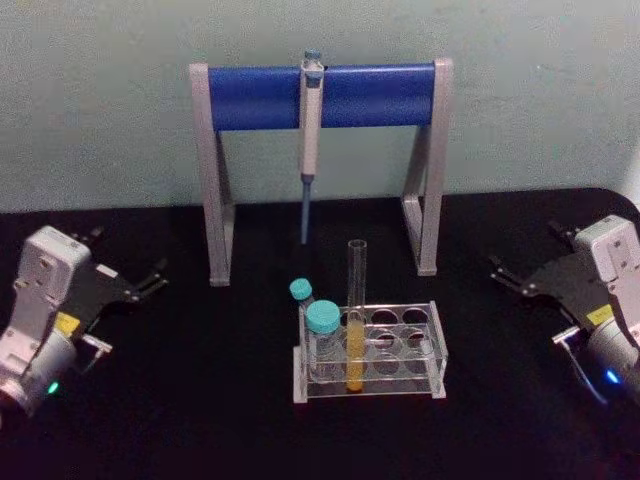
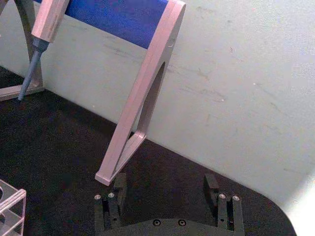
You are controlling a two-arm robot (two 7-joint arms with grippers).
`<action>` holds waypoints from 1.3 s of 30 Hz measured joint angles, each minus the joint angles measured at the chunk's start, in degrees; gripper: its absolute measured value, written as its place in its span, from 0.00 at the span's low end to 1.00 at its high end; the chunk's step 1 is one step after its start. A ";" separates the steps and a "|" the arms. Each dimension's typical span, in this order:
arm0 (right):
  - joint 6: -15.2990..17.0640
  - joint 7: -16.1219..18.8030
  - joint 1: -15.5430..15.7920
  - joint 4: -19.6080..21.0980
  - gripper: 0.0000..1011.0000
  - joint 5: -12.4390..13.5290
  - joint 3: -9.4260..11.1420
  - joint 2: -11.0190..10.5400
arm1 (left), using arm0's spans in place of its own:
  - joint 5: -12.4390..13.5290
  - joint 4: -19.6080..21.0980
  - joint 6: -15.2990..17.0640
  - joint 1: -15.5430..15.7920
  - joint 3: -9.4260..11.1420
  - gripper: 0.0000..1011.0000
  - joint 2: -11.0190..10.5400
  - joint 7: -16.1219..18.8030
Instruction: Pick up the test tube from the test tube rack, shake it, then place it back into the test tube rack.
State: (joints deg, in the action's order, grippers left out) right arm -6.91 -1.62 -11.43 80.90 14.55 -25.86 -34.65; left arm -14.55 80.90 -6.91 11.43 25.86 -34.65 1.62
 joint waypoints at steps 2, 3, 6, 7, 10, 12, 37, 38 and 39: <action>0.00 0.00 0.00 0.00 0.99 0.00 0.00 0.00 | 0.00 0.00 0.00 0.00 0.00 0.99 0.00 0.00; 0.00 0.00 0.00 0.00 0.99 0.00 0.00 0.00 | 0.00 0.00 0.00 0.00 0.00 0.99 0.00 0.00; 0.00 0.00 0.00 0.00 0.99 0.00 0.00 0.00 | 0.00 0.00 0.00 0.00 0.00 0.99 0.00 0.00; 0.00 0.00 0.00 0.00 0.99 0.00 0.00 0.00 | 0.00 0.00 0.00 0.00 0.00 0.99 0.00 0.00; 0.00 0.00 0.00 0.00 0.99 0.00 0.00 0.00 | 0.00 0.00 0.00 0.00 0.00 0.99 0.00 0.00; 0.00 0.00 0.00 0.00 0.99 0.00 0.00 0.00 | 0.00 0.00 0.00 0.00 0.00 0.99 0.00 0.00; 0.41 0.98 0.98 1.09 0.99 0.02 0.80 -0.01 | 0.00 0.00 0.00 0.00 0.00 0.99 0.00 0.00; 0.51 1.15 1.23 1.39 0.99 0.09 0.95 -0.06 | 0.00 0.00 0.00 0.00 0.00 0.99 0.00 0.00; 0.61 1.28 1.45 1.66 0.99 0.17 1.08 -0.11 | 0.00 0.00 0.00 0.00 0.00 0.99 0.00 0.00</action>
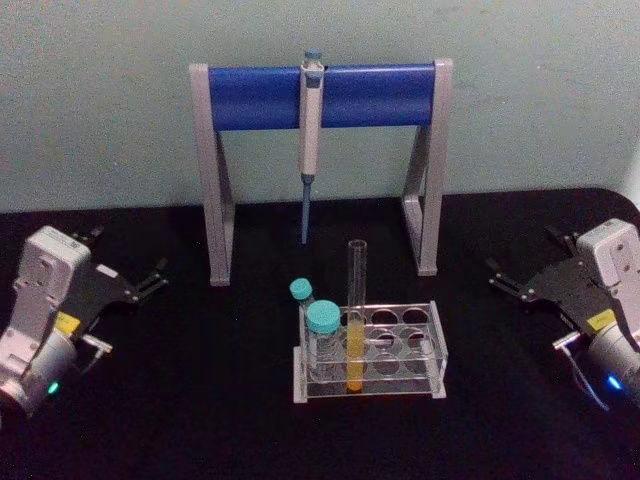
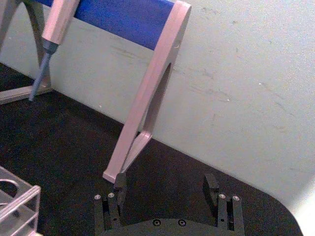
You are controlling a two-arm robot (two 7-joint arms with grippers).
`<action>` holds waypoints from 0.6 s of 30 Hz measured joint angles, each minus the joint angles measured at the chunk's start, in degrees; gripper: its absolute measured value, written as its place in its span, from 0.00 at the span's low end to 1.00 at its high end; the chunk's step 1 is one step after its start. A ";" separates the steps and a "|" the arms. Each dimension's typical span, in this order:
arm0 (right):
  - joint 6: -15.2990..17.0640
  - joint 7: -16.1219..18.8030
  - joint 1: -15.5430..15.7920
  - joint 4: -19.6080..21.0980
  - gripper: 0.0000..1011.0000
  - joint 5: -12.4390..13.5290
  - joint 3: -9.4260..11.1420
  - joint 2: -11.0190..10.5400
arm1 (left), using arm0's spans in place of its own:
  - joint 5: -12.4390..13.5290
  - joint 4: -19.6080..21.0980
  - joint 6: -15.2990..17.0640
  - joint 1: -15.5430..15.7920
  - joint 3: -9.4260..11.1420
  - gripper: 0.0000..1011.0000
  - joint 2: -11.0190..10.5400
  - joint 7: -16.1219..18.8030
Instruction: Pick up the test tube from the test tube rack, shake it, then place it back into the test tube rack.
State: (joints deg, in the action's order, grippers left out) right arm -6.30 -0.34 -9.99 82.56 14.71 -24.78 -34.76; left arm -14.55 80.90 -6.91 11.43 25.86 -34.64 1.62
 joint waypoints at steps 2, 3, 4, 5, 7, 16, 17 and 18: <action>0.25 0.27 0.71 0.83 0.99 0.21 0.35 -0.20 | 0.00 0.00 0.00 0.00 0.00 0.99 0.00 0.00; 0.52 0.55 1.51 1.92 0.99 0.55 0.71 -0.46 | 0.00 0.00 0.00 0.00 0.00 0.99 0.00 0.00; 0.69 0.75 1.99 2.56 0.99 0.80 0.91 -0.61 | 0.00 0.00 0.00 0.00 0.00 0.99 0.00 0.00; 1.00 1.40 3.07 3.93 0.99 1.62 1.40 -0.94 | 0.00 0.00 0.00 0.00 0.00 0.99 0.00 0.00; 1.55 2.94 4.76 6.15 0.99 3.82 2.27 -1.36 | 0.00 0.00 0.00 0.00 0.00 0.99 0.00 0.00; 3.55 11.49 9.18 13.17 0.99 13.45 4.78 -1.85 | 0.00 0.00 0.00 0.00 0.00 0.99 0.00 0.00; 3.90 12.41 9.31 13.62 0.99 14.28 4.82 -1.85 | 0.00 0.00 0.00 0.00 0.00 0.99 0.00 0.00; 4.64 14.27 9.42 14.41 0.99 15.79 4.88 -1.84 | 0.00 0.00 0.00 0.00 0.00 0.99 0.00 0.00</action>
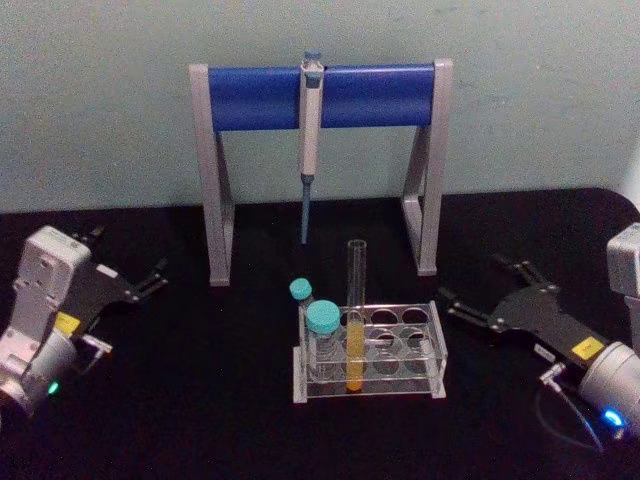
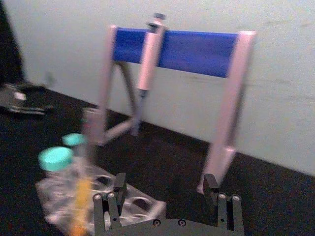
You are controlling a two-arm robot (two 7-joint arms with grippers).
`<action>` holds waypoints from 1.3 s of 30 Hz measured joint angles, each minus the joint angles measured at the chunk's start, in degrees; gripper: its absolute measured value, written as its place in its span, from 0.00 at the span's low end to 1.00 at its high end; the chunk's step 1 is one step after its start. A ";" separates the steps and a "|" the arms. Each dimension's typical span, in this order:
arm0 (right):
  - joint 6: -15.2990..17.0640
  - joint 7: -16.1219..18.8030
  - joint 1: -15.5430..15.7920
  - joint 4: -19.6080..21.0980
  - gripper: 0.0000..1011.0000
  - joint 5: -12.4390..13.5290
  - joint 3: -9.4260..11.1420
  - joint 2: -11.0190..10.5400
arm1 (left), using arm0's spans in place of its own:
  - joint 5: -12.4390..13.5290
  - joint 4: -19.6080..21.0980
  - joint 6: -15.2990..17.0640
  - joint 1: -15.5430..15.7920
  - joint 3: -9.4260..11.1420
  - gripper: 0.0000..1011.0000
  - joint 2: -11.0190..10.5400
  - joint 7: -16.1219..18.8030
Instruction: Pick up the test tube from the test tube rack, shake it, then place it back into the test tube rack.
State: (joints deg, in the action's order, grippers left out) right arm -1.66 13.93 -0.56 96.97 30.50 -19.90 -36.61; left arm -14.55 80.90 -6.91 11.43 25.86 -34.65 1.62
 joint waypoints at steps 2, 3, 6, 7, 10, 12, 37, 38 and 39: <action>0.67 1.62 -0.01 0.41 0.99 1.09 0.00 0.04 | 0.00 0.00 0.00 0.00 0.01 0.99 0.00 0.00; 1.08 2.46 -0.10 0.56 0.99 1.70 -0.02 0.10 | 0.00 0.00 0.00 0.00 0.01 0.99 0.00 0.00; 3.47 6.60 -1.20 0.53 0.99 4.55 -0.56 0.92 | 0.00 0.00 0.00 0.00 0.00 0.99 0.00 0.00; 4.03 7.41 -1.49 0.33 0.99 5.15 -0.68 1.18 | 0.00 0.00 0.00 0.00 0.00 0.99 0.00 0.00; 5.56 9.75 -2.50 -0.52 0.99 6.81 -1.10 2.05 | 0.00 0.00 0.00 0.00 0.01 0.99 0.00 0.00; 6.77 11.84 -3.65 -1.53 0.99 8.10 -1.72 2.87 | 0.00 0.00 0.00 0.00 0.00 0.99 0.00 0.00; 9.41 16.58 -14.07 -11.77 0.99 10.60 -8.18 7.74 | 0.00 0.00 0.00 0.00 0.00 0.99 0.00 0.00; 9.45 16.69 -14.45 -12.21 0.99 10.57 -8.45 7.89 | 0.00 0.00 0.00 0.00 0.00 0.99 0.00 0.00; 9.48 16.77 -14.83 -12.66 0.99 10.54 -8.70 8.02 | 0.00 0.00 0.00 0.00 0.00 0.99 0.00 0.00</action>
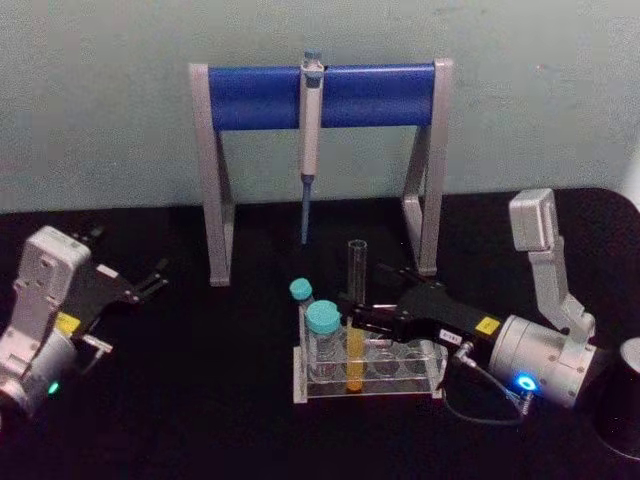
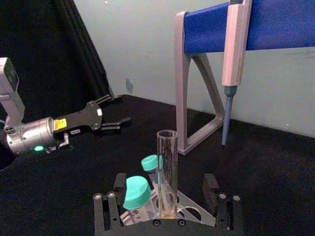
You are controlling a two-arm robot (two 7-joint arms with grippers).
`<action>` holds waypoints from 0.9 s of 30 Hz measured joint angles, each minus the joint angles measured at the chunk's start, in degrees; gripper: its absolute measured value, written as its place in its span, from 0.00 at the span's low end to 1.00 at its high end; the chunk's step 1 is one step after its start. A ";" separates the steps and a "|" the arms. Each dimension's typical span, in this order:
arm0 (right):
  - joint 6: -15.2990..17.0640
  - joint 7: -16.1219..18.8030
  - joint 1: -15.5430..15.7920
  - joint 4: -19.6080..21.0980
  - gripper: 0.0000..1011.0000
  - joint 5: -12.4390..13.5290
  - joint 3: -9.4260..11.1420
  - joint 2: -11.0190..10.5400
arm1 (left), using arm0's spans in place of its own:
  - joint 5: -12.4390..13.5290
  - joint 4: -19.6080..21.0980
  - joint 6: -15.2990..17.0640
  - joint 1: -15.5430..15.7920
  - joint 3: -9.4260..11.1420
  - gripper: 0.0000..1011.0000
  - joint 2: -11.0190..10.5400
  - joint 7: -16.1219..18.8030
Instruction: Pick up the test tube from the test tube rack, shake it, then place it back into the test tube rack.
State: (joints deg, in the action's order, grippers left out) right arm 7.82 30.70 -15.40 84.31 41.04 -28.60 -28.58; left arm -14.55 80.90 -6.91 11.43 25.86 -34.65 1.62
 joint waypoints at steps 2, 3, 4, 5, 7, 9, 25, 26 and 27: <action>0.05 0.04 -0.29 -0.35 0.99 -0.04 -0.20 0.11 | 0.00 0.00 0.00 0.00 0.00 0.99 0.00 0.00; 0.09 0.06 -0.53 -0.66 0.99 -0.08 -0.35 0.21 | 0.00 0.00 0.00 0.00 0.00 0.99 0.00 0.00; 0.13 0.06 -0.65 -0.84 0.99 -0.10 -0.46 0.25 | 0.00 0.00 0.00 0.00 0.00 0.99 0.00 0.00; 0.16 0.07 -0.73 -0.95 0.99 -0.11 -0.52 0.28 | 0.00 0.00 0.00 0.00 0.00 0.99 0.00 0.00; 0.24 0.08 -1.00 -1.32 0.99 -0.14 -0.72 0.38 | 0.00 0.00 0.00 0.00 0.00 0.99 0.00 0.00; 0.26 0.09 -1.14 -1.53 0.99 -0.15 -0.85 0.44 | 0.00 0.00 0.00 0.00 0.00 0.99 0.00 0.00; 0.24 -0.26 -1.48 -1.79 0.99 -0.87 -1.21 0.49 | 0.00 0.00 0.00 0.00 0.00 0.99 0.00 0.00; 0.24 -0.26 -1.47 -1.78 0.99 -0.85 -1.19 0.48 | 0.00 0.00 0.00 0.00 0.00 0.99 0.00 0.00; 0.24 -0.26 -1.47 -1.78 0.98 -0.84 -1.18 0.48 | 0.00 0.00 0.00 0.00 0.00 0.99 0.00 0.00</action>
State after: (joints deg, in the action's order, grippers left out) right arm 8.06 30.44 -16.86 82.54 40.20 -29.78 -28.10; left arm -14.55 80.90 -6.91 11.43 25.86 -34.65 1.62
